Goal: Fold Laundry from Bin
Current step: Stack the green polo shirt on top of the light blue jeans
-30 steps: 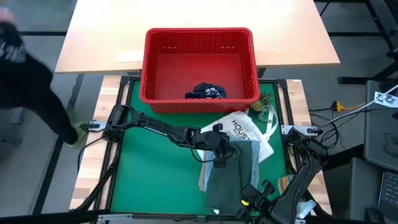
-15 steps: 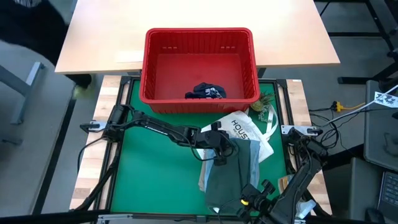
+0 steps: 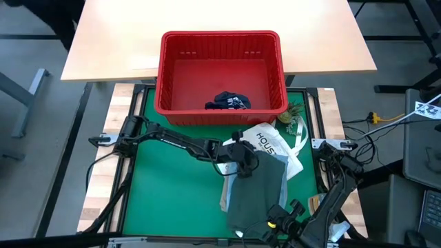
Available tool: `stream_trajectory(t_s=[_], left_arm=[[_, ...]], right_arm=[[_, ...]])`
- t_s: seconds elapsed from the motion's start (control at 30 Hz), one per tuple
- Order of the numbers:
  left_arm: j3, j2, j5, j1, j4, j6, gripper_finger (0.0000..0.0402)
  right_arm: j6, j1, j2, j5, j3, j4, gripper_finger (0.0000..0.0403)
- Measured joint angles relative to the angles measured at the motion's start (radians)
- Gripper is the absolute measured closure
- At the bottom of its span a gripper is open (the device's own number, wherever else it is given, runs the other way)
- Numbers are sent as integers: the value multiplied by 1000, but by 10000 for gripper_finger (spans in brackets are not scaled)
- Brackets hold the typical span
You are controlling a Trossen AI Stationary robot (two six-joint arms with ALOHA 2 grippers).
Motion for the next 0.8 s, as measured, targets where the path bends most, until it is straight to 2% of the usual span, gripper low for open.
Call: stream_trajectory(t_s=[0.13, 0.3, 0.4, 0.5, 0.67, 0.8], left_arm=[[0, -1, -54, -1, -68, 77, 255], [0, -4, -55, -7, -86, 101, 254], [0, -4, -55, -19, -87, 98, 254], [0, -14, -53, -36, -89, 117, 256], [0, -55, -43, -66, -91, 153, 256], [0, -72, -2, -96, -82, 129, 257]], right_arm=[[0, 0, 0, 0, 0, -1, 354], [-1, 0, 0, -8, 0, -7, 285], [-4, -8, -1, -99, 0, -28, 256], [6, -13, -4, -186, 0, -89, 242], [6, -12, -22, -210, 2, -166, 238], [7, -11, -59, -187, 2, -165, 237]])
